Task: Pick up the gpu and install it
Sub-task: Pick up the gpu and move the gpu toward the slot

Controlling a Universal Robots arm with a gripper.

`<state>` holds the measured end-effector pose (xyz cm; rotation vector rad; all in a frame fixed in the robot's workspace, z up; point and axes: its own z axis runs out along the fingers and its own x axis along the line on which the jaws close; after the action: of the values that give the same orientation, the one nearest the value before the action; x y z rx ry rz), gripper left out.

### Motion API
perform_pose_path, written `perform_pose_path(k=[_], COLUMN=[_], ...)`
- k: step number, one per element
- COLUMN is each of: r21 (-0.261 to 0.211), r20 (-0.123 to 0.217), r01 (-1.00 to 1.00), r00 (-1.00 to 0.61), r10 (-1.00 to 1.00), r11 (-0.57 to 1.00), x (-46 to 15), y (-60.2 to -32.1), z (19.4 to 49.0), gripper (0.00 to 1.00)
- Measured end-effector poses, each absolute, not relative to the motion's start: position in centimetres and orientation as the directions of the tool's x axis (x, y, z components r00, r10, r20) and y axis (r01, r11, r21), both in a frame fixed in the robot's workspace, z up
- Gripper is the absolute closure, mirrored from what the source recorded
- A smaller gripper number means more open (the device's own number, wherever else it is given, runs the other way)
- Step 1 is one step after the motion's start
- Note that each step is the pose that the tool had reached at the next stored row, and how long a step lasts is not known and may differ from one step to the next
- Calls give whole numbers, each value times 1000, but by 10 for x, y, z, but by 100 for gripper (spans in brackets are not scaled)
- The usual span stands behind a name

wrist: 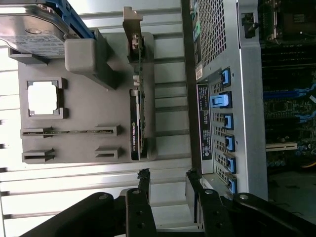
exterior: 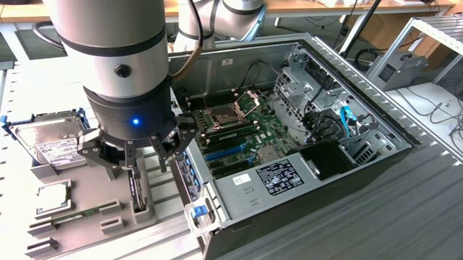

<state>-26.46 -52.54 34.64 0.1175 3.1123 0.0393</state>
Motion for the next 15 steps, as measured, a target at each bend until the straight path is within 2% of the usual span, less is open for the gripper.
perform_pose_path(k=[15], r21=[26], r20=[-26], r01=[75], r00=[-997], r10=[76], r11=[997], x=[-265], y=[-525], z=[343], gripper=[58])
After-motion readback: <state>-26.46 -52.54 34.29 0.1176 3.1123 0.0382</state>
